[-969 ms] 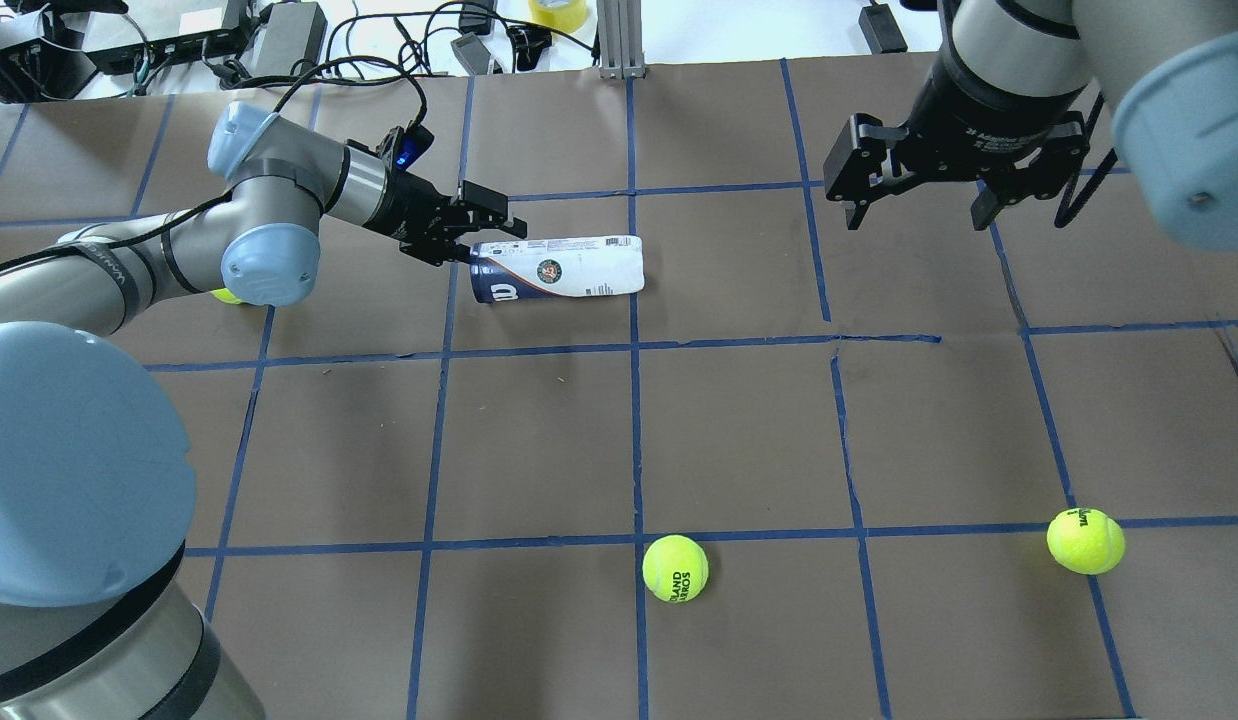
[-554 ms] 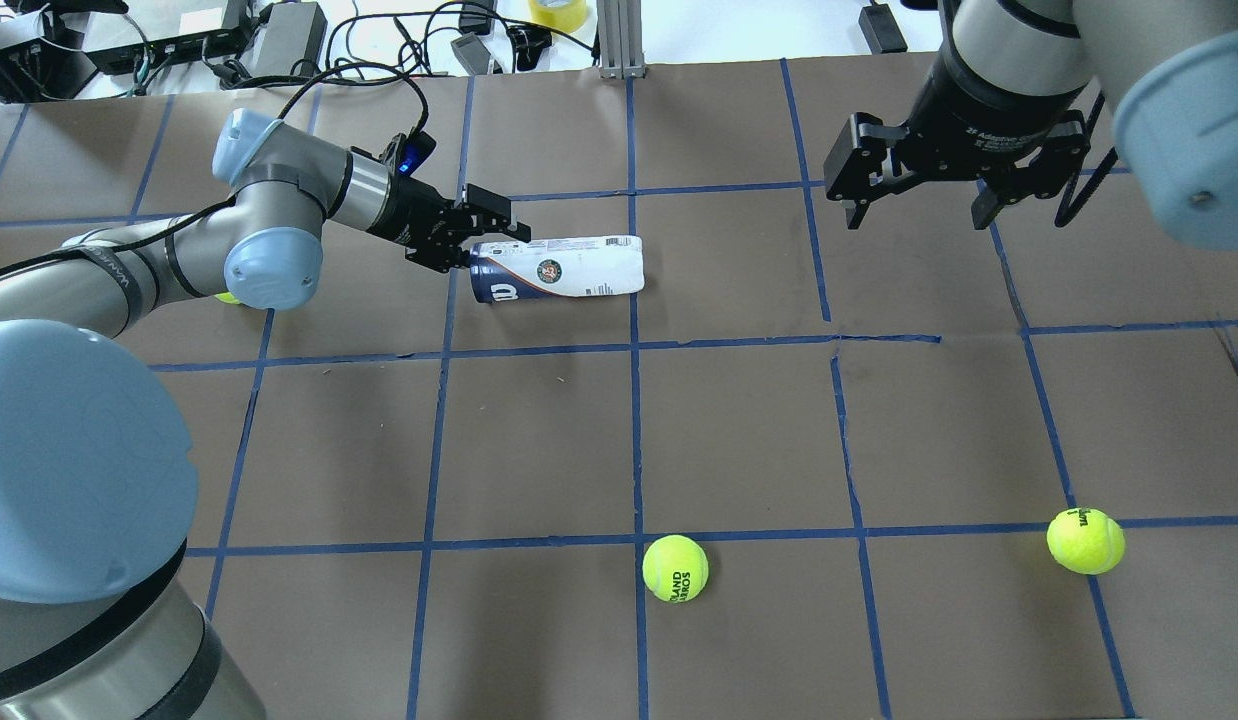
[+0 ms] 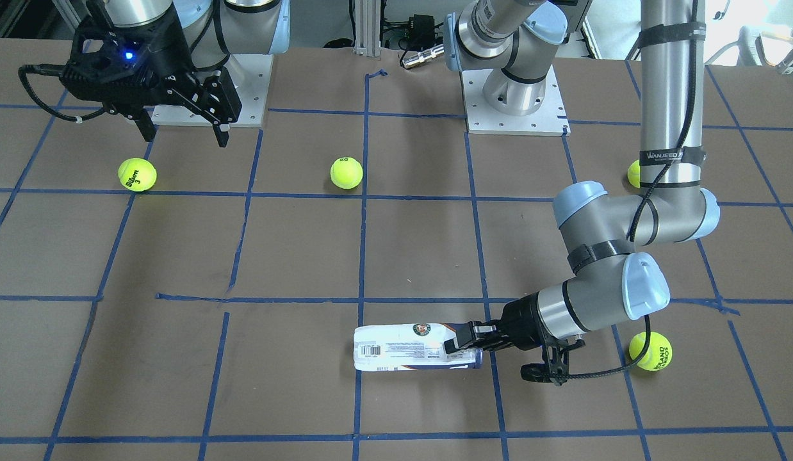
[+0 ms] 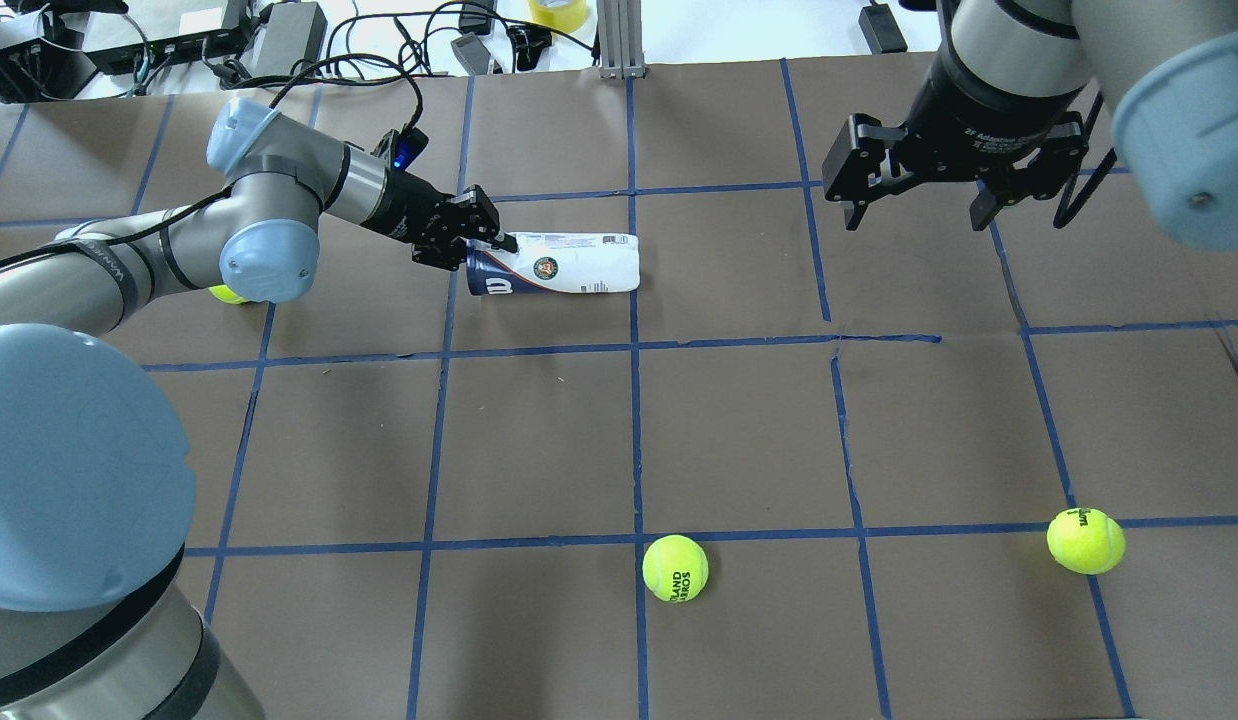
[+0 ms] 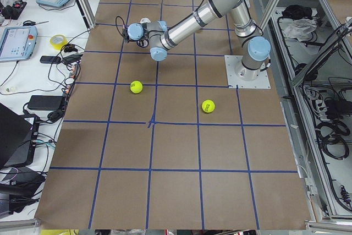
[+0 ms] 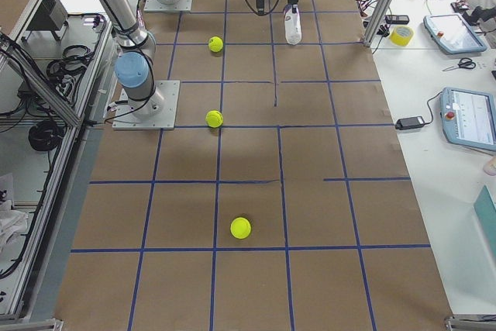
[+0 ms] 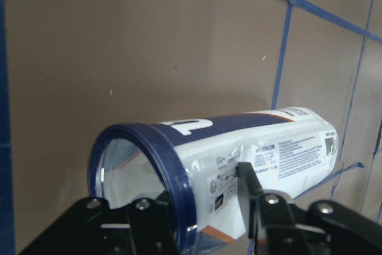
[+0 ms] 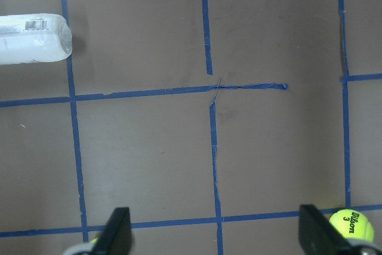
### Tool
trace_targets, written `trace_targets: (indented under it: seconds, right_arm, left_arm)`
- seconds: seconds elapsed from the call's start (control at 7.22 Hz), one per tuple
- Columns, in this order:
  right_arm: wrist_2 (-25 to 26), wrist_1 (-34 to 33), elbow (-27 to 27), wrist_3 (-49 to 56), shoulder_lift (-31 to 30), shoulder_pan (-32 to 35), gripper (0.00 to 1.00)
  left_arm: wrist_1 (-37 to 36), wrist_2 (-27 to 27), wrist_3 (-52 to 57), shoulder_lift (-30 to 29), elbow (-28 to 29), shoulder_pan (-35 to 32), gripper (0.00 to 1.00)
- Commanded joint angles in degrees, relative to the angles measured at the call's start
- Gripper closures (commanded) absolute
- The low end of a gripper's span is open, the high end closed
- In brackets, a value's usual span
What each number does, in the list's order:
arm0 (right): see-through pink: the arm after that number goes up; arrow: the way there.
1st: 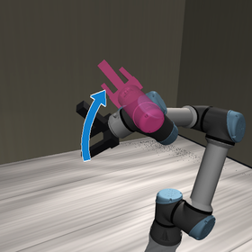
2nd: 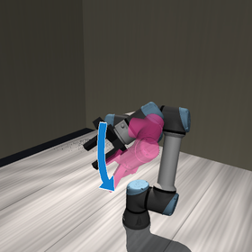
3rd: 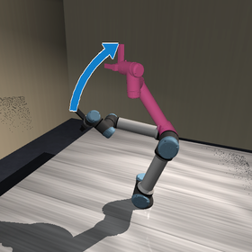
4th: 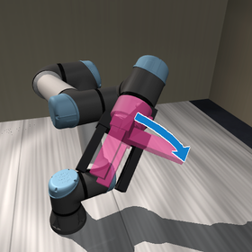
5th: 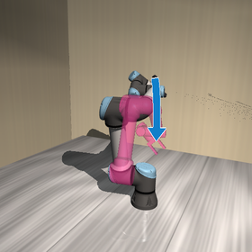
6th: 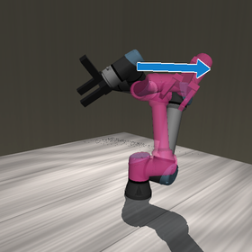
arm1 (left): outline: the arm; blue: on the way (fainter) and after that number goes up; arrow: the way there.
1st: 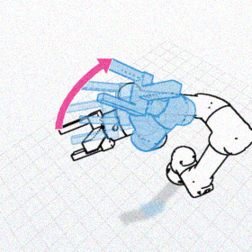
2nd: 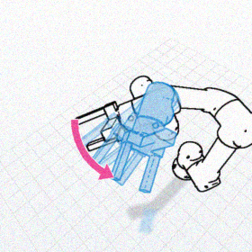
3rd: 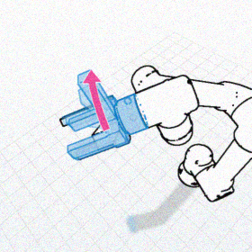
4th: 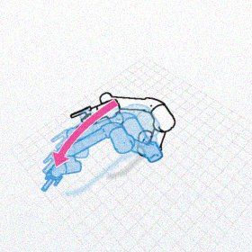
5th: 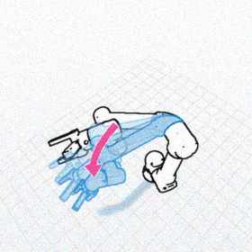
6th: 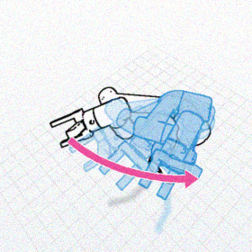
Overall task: Lift up tennis ball bucket
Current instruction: 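Reach the left gripper to the can's navy lid end and grasp it, then lift the lid end with the left gripper, tipping the can upright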
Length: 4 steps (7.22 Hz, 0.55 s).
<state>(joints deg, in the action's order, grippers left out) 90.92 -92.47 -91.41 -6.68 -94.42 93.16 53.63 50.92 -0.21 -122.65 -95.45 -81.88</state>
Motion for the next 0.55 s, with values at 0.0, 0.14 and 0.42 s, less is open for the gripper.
trace_targets:
  seconds: [0.0,0.14,0.42]
  right_arm:
    - [-0.04,0.01,0.00,0.00,0.03,0.00,0.00]
    - [-0.04,0.01,0.00,0.00,0.03,0.00,0.00]
    - [-0.04,0.01,0.00,0.00,0.03,0.00,0.00]
  left_arm:
    - [3.47,6.53,-5.03,2.49,5.95,-1.52,1.00]
    - [4.11,8.82,-8.63,3.63,9.37,-2.92,1.00]
    - [7.69,10.49,-13.32,5.39,13.52,-3.64,1.00]
